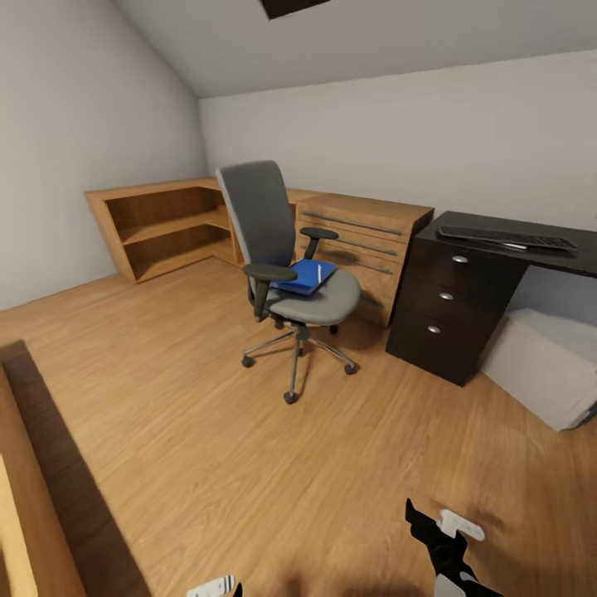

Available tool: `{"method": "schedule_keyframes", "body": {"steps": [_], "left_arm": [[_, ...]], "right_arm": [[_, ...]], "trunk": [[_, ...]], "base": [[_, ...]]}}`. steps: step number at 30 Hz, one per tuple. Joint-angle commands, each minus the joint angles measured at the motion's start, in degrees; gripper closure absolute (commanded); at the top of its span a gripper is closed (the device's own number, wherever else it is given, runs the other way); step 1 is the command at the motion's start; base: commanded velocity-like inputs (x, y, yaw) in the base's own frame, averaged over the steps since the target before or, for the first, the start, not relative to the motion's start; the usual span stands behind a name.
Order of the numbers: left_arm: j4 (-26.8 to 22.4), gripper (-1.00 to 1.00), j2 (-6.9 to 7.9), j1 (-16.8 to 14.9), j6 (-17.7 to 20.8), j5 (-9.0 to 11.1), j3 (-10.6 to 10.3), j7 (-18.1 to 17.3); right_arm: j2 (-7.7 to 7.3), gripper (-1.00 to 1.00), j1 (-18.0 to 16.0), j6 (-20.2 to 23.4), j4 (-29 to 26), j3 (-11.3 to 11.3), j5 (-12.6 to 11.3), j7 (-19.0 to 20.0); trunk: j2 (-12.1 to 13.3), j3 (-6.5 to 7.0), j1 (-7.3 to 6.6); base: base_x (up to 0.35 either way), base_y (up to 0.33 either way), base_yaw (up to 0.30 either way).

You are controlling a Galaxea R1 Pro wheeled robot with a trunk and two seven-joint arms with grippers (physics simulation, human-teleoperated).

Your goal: In the bedroom, organize the workspace by keeping the computer under the desk, ensuring the monitor is on the desk, placing the keyboard on the desk next to the monitor, placing the mouse on the desk next to the keyboard, moving the folder from the swivel chair onto the desk next to the mouse, stacking the notebook on top of the folder with the pen on top of the notebook, and positioning the swivel chair next to the desk.

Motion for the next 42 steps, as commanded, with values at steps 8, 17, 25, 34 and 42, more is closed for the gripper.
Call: {"method": "schedule_keyframes", "body": {"steps": [8, 17, 25, 34, 42], "left_arm": [[0.3, -1.00, 0.08, 0.0, -0.6, 0.4, -0.4, 0.5], [1.5, -1.00, 0.08, 0.0, -0.7, 0.4, -0.4, 0.5], [1.6, -1.00, 0.03, 0.0, -0.7, 0.4, -0.5, 0.5], [1.7, -1.00, 0.00, 0.0, -0.6, 0.4, -0.5, 0.5], [1.7, -1.00, 0.02, 0.0, -0.4, 0.5, -0.4, 0.5]], "right_arm": [[0.12, -1.00, 0.0, -0.2, 0.1, -0.2, 0.5, 0.5], [0.22, -1.00, 0.0, -0.2, 0.1, -0.2, 0.5, 0.5], [0.45, -1.00, 0.0, -0.2, 0.1, -0.2, 0.6, 0.5], [0.43, -1.00, 0.0, -0.2, 0.1, -0.2, 0.6, 0.6], [0.47, -1.00, 0.0, -0.2, 0.1, -0.2, 0.8, 0.6]], "trunk": [[0.0, -0.01, -0.01], [0.0, -0.01, -0.01], [0.4, 0.17, -0.23], [4.0, 1.79, -2.21], [7.2, 3.23, -3.96]], "base": [[0.000, 0.000, -0.135], [0.000, 0.000, -0.251], [0.000, 0.000, -0.259], [0.000, 0.000, -0.201], [0.000, 0.000, -0.028]]}}
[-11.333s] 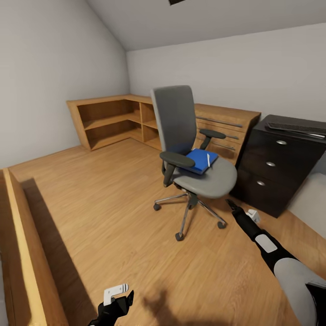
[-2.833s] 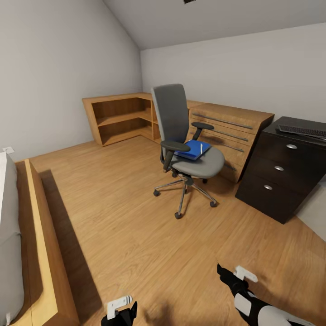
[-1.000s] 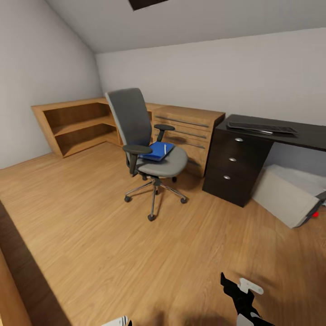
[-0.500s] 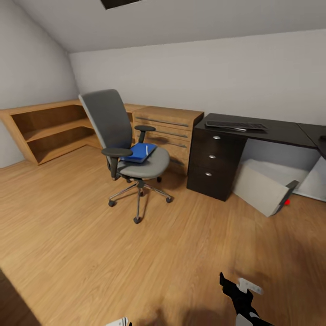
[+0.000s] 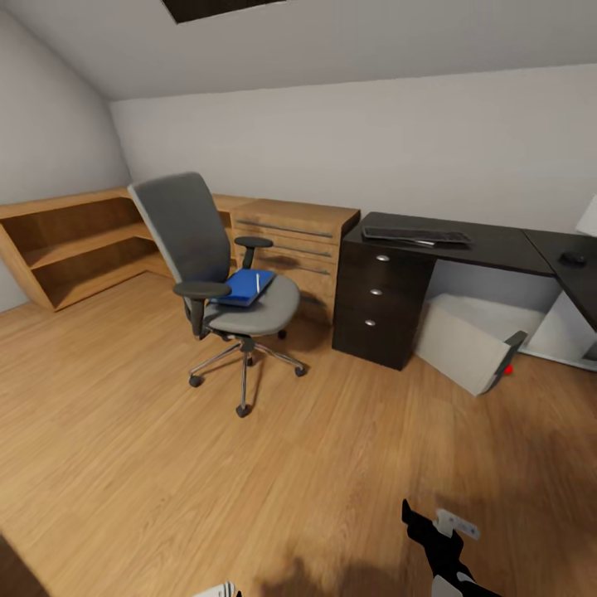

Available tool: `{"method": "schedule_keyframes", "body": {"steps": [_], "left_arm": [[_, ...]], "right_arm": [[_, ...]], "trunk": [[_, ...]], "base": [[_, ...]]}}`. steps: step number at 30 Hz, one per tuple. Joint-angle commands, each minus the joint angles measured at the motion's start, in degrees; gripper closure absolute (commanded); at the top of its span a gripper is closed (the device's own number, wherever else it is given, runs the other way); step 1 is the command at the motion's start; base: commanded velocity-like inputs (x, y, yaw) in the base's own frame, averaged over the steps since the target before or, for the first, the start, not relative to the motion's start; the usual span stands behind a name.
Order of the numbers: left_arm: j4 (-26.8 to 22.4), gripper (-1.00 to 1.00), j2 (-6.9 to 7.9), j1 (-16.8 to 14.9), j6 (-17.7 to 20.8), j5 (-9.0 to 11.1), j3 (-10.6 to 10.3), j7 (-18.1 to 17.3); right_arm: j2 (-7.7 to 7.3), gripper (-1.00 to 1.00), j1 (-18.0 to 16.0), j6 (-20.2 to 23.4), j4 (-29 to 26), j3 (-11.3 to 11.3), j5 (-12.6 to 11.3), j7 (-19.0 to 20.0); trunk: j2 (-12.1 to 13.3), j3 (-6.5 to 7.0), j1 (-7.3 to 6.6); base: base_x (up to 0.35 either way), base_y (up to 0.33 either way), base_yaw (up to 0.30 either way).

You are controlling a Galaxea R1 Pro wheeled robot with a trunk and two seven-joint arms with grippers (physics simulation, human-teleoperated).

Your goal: In the bedroom, organize the workspace by keeping the computer under the desk, ensuring the monitor is on the desk, placing the keyboard on the desk next to the monitor, placing the mouse on the desk next to the keyboard, moving the folder from the swivel chair onto the desk next to the mouse, stacking the notebook on top of the folder with the pen on top of the notebook, and positioning the swivel chair next to the desk.

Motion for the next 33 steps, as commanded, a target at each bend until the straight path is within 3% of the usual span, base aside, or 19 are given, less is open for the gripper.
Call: {"method": "schedule_keyframes", "body": {"steps": [1, 10, 19, 24, 33], "left_arm": [[0.0, -1.00, 0.07, 0.0, -0.3, 0.5, -0.5, 0.5], [0.6, -1.00, 0.31, 0.0, 0.1, 0.9, -0.3, 0.5], [2.3, -1.00, -0.34, 0.0, 0.1, 0.6, -0.5, 0.7], [3.9, -1.00, -0.22, 0.0, -0.2, 0.5, -0.5, 0.8], [4.4, -1.00, 2.09, 0.0, -1.9, 0.8, -0.3, 0.6]], "right_arm": [[-0.01, -1.00, 0.0, -0.2, 0.1, -0.2, -0.5, 0.5], [-0.04, -1.00, 0.0, -0.2, 0.1, -0.2, -0.5, 0.5], [-0.01, -1.00, 0.0, -0.2, 0.1, -0.2, -0.2, 0.5], [0.30, -1.00, 0.0, -0.2, 0.1, -0.2, 2.1, 0.5], [0.61, -1.00, 0.4, -0.2, 0.1, -0.2, 5.7, 0.4]], "trunk": [[0.4, 0.14, -0.24], [4.0, 1.75, -2.21], [7.6, 3.37, -4.19], [9.6, 4.27, -5.29], [13.2, 5.88, -7.27]], "base": [[0.000, 0.000, -0.003], [0.000, 0.000, -0.032], [0.000, 0.000, -0.209], [0.000, 0.000, -0.253], [0.000, 0.000, -0.139]]}}
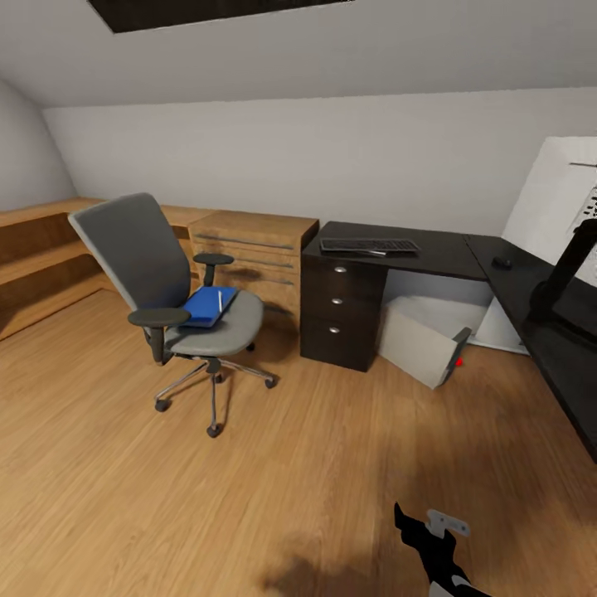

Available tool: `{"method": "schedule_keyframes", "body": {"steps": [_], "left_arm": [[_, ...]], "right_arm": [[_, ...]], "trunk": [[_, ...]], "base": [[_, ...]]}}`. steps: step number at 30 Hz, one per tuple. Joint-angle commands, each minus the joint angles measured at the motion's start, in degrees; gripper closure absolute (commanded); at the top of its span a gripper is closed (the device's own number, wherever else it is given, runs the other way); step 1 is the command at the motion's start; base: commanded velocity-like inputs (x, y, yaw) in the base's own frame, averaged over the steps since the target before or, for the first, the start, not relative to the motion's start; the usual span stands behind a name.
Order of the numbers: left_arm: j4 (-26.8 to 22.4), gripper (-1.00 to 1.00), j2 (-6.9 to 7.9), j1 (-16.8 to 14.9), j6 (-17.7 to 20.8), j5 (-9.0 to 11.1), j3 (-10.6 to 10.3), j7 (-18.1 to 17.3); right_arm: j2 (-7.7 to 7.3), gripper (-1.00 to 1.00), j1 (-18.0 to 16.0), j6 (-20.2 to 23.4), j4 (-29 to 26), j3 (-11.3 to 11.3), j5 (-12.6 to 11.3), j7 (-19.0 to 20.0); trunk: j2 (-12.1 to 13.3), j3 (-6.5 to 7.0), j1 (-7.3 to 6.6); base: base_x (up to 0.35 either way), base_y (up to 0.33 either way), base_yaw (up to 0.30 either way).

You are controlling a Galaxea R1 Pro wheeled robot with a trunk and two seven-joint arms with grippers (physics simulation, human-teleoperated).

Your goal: In the bedroom, organize the workspace by keeping the computer under the desk, ensuring the monitor is on the desk, placing the keyboard on the desk next to the monitor, placing the mouse on the desk next to the keyboard, moving the folder from the swivel chair onto the desk next to the mouse, stacking the notebook on top of the folder with the pen on top of the notebook, and positioning the swivel chair next to the desk.

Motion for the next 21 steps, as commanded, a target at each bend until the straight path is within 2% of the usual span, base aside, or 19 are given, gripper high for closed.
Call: {"method": "schedule_keyframes", "body": {"steps": [1, 7, 12, 16, 21], "left_arm": [[0.2, -1.00, 0.15, 0.0, -0.6, 0.4, -0.5, 0.5], [5.7, -1.00, 0.54, 0.0, -3.6, 0.2, -0.6, 0.1], [6.6, -1.00, 0.62, 0.0, -5.9, 0.1, -0.6, 0.0], [6.8, -1.00, 0.63, 0.0, -6.4, 0.1, -0.6, 0.0], [6.8, -1.00, 0.63, 0.0, -6.6, 0.2, -0.6, 0.0]], "right_arm": [[-0.01, -1.00, 0.0, -0.2, 0.1, -0.1, -0.5, 0.5], [0.04, -1.00, 0.0, -0.2, 0.1, -0.1, 0.0, 0.5], [0.09, -1.00, 0.0, -0.2, 0.1, -0.1, 0.1, 0.5], [0.37, -1.00, 0.0, -0.2, 0.1, -0.1, 0.1, 0.5], [0.68, -1.00, 0.2, -0.3, 0.2, -0.1, 0.1, 0.5]], "trunk": [[0.4, 0.14, -0.24], [2.8, 1.22, -1.55], [4.8, 2.11, -2.65], [6.4, 2.83, -3.53], [8.4, 3.73, -4.63]], "base": [[0.000, 0.000, -0.034], [0.000, 0.000, -0.010], [0.000, 0.000, -0.002], [0.000, 0.000, -0.012], [0.000, 0.000, -0.156]]}}
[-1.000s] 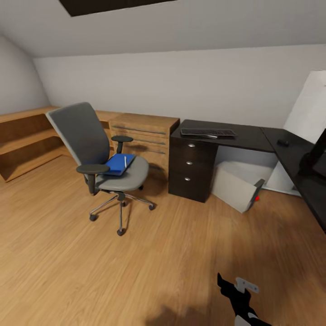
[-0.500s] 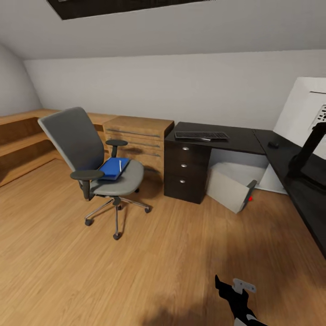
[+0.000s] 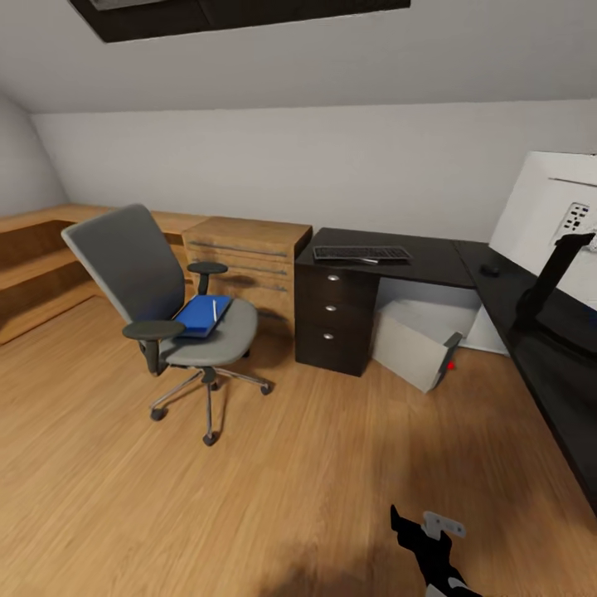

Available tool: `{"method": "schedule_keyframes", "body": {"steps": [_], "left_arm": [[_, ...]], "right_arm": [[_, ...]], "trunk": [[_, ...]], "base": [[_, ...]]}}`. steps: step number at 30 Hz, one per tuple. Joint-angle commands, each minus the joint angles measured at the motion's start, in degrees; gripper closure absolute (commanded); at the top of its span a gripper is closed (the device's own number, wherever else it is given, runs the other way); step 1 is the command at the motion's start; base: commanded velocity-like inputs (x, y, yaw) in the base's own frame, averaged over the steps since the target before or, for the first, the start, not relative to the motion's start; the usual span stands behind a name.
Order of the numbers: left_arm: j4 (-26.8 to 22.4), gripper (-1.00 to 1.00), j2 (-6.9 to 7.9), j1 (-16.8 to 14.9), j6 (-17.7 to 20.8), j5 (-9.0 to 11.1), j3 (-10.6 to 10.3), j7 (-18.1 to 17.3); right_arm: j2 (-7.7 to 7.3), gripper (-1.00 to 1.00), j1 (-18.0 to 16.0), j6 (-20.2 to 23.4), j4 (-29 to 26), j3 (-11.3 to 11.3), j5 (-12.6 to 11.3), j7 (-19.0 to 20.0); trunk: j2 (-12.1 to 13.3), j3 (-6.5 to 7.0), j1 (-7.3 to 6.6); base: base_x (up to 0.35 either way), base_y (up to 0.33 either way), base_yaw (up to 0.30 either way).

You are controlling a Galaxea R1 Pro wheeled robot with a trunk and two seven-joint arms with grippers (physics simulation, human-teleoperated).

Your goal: In the bedroom, organize the workspace by keeping the computer under the desk, ensuring the monitor is on the desk, placing the keyboard on the desk next to the monitor, placing the mouse on the desk next to the keyboard, moving the folder from the swivel chair onto the desk next to the mouse, stacking the notebook on top of the folder with the pen on top of the notebook, and positioning the swivel chair next to the desk.

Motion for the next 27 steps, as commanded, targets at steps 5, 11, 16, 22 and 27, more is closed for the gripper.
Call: {"method": "schedule_keyframes", "body": {"steps": [5, 11, 16, 22, 27], "left_arm": [[0.0, -1.00, 0.04, 0.0, -0.2, 0.3, -0.5, 0.5], [0.0, -1.00, 0.04, 0.0, -0.3, 0.3, -0.5, 0.5], [0.0, -1.00, 0.04, 0.0, -0.3, 0.3, -0.5, 0.5], [0.0, -1.00, -0.02, 0.0, -0.3, 0.3, -0.5, 0.5], [0.1, -1.00, -0.04, 0.0, -0.3, 0.3, -0.5, 0.5]], "right_arm": [[0.05, -1.00, 0.0, -0.3, 0.1, -0.1, -0.6, 0.5], [-0.11, -1.00, 0.2, -0.3, 0.1, -0.1, -0.6, 0.5], [-0.24, -1.00, 1.5, -0.6, 0.0, -0.1, 0.8, 0.6], [-0.23, -1.00, 1.6, -0.7, 0.0, -0.1, 1.7, 0.6], [-0.05, -1.00, 1.7, -0.7, 0.1, -0.1, 1.7, 0.5]], "trunk": [[2.0, 0.86, -1.11], [4.4, 1.93, -2.43], [6.4, 2.83, -3.53], [8.8, 3.91, -4.85], [10.8, 4.81, -5.94]], "base": [[0.000, 0.000, -0.115], [0.000, 0.000, -0.029], [0.000, 0.000, -0.004], [0.000, 0.000, 0.000], [0.000, 0.000, 0.000]]}}
